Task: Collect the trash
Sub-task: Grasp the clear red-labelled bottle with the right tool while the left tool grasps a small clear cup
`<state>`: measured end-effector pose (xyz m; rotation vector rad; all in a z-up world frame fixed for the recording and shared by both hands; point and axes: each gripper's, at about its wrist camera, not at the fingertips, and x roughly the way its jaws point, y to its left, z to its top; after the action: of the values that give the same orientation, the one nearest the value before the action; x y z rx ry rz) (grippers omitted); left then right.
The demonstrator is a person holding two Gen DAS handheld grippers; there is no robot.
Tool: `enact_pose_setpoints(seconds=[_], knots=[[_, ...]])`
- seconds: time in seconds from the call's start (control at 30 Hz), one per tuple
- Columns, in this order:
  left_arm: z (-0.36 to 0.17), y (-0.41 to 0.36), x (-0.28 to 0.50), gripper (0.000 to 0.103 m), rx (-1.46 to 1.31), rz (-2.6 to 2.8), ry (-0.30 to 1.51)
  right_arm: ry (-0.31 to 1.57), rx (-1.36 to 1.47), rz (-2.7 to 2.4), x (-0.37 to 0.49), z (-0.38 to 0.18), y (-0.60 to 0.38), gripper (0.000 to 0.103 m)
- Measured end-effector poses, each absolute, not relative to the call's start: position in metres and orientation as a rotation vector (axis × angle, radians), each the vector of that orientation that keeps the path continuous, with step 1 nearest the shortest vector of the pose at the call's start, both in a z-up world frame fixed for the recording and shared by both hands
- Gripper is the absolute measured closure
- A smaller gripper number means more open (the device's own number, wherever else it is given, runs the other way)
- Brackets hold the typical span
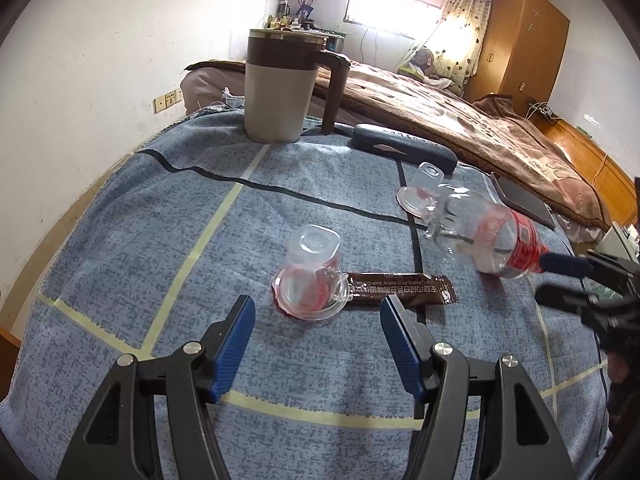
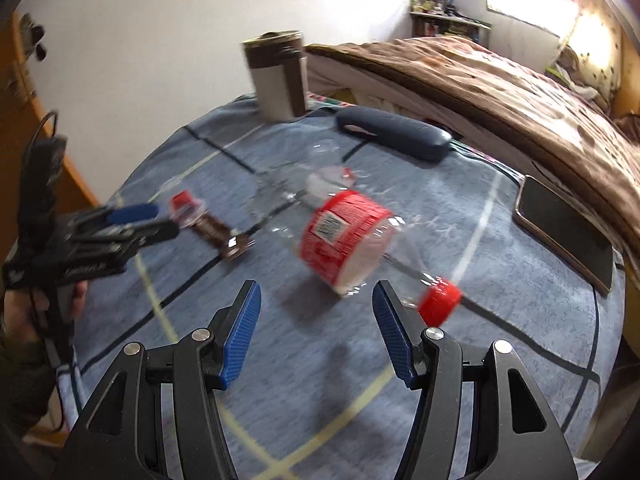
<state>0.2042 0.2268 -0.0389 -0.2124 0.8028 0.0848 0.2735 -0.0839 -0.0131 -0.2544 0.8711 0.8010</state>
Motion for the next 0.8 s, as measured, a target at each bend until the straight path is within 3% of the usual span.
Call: enact_pose_setpoints(seconds=[0.27,0.43,0.63,0.8], knots=[[-0.039,0.234,0.203,0.036,-0.231,0.096,0.802,0.72,-0.212,0.692,0.285,0.011,-0.097,0.043],[-0.042,0.233,0.206,0.036,-0.23,0.09,0.813,0.857,-0.077,0.784,0.32,-0.011,-0.103,0.042],[-0.042,0.234,0.207,0.036,-0.233,0.088,0.813,0.96,-0.168,0.853,0.306,-0.031,-0.097,0.04],[-0.042,0.235,0.208,0.036,-0.237,0.089,0.808,0.921,-0.253,0.878,0.279,-0.027,-0.088,0.04]])
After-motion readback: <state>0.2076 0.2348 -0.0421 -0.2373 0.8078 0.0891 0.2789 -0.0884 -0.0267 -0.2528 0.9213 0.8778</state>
